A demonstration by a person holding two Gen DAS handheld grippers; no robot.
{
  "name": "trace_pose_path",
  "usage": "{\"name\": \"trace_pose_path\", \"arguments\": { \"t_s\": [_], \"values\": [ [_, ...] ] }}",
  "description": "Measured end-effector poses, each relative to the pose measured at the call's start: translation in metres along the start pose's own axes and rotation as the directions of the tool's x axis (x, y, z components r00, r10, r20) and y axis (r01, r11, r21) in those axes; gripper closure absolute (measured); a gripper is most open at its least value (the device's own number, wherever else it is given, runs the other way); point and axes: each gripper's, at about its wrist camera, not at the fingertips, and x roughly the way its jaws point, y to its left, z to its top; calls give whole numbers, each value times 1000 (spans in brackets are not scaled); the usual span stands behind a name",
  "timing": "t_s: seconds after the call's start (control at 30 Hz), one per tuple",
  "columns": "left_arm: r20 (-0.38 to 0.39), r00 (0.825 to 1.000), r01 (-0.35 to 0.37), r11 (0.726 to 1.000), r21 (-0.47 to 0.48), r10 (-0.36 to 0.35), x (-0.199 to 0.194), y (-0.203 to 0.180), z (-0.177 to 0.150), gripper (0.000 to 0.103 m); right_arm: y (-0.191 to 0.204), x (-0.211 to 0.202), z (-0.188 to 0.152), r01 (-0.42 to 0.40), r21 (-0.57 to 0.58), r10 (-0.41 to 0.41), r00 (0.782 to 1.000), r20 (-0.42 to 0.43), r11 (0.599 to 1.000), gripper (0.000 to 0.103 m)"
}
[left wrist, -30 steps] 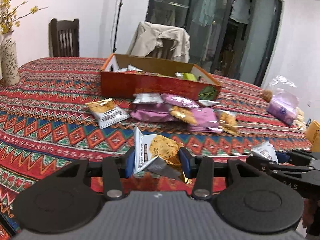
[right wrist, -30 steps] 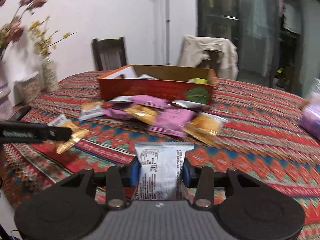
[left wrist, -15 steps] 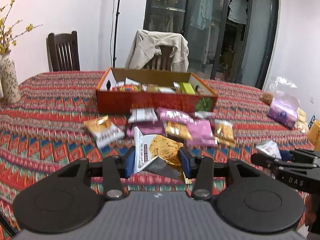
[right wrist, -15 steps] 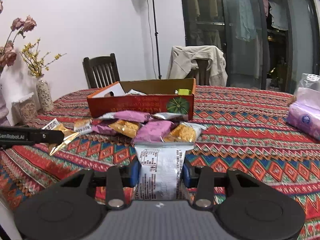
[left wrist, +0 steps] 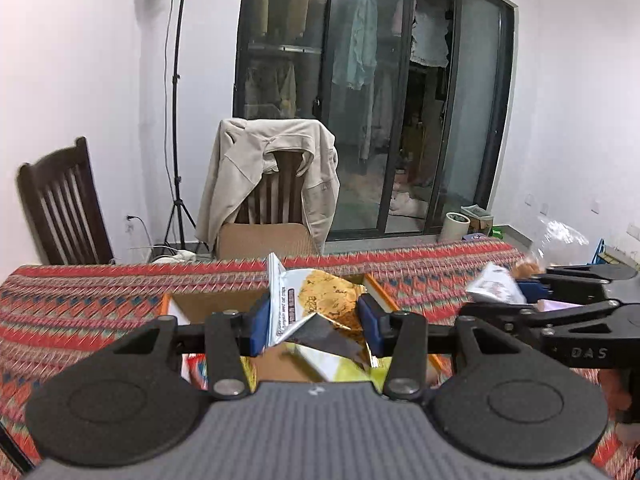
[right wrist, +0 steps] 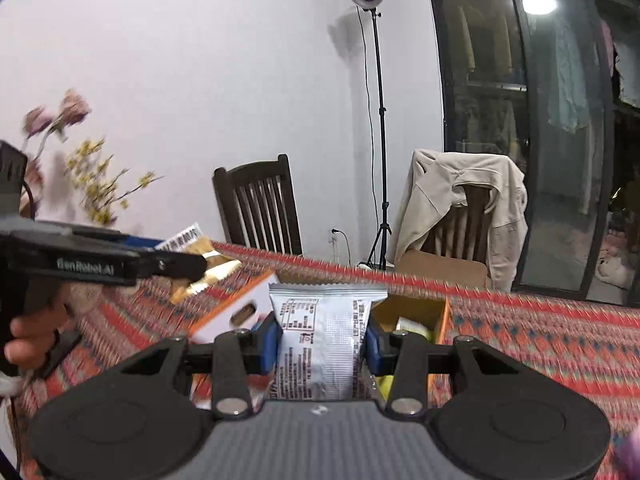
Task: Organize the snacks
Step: 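Carry both packets over the orange box and open both grippers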
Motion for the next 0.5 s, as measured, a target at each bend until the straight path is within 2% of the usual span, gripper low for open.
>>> {"name": "trace_pose_path", "arguments": {
  "t_s": [0.1, 0.17, 0.23, 0.27, 0.37, 0.43, 0.47, 0.5],
  "values": [
    [-44, 999, 9, 1000, -30, -10, 53, 16, 20, 56, -21, 53, 35, -13, 24, 15, 999, -49, 1000, 62],
    [-87, 996, 23, 997, -69, -29, 91, 31, 25, 56, -33, 95, 49, 27, 6, -26, 995, -93, 1000, 62],
    [-130, 992, -22, 995, -101, 9, 132, 44, 20, 56, -47, 146, 54, 50, 15, -47, 985, -163, 999, 62],
    [-163, 986, -52, 991, -121, 32, 156, 51, 14, 56, -52, 169, 53, 60, 21, -55, 979, -195, 998, 62],
    [-235, 972, -65, 980, -187, 19, 207, 69, 0, 56, -68, 239, 35, 92, 26, -80, 949, -304, 995, 62],
    [-257, 966, -66, 977, -205, 12, 233, 77, -7, 54, -71, 275, 20, 109, -8, -104, 925, -365, 994, 62],
    [-260, 965, -72, 973, -218, 13, 243, 81, -10, 47, -72, 290, 14, 117, -23, -116, 916, -383, 993, 62],
    [-262, 965, -80, 969, -232, 16, 252, 84, -12, 32, -73, 302, 9, 121, -28, -123, 910, -396, 992, 60]
  ]
}}
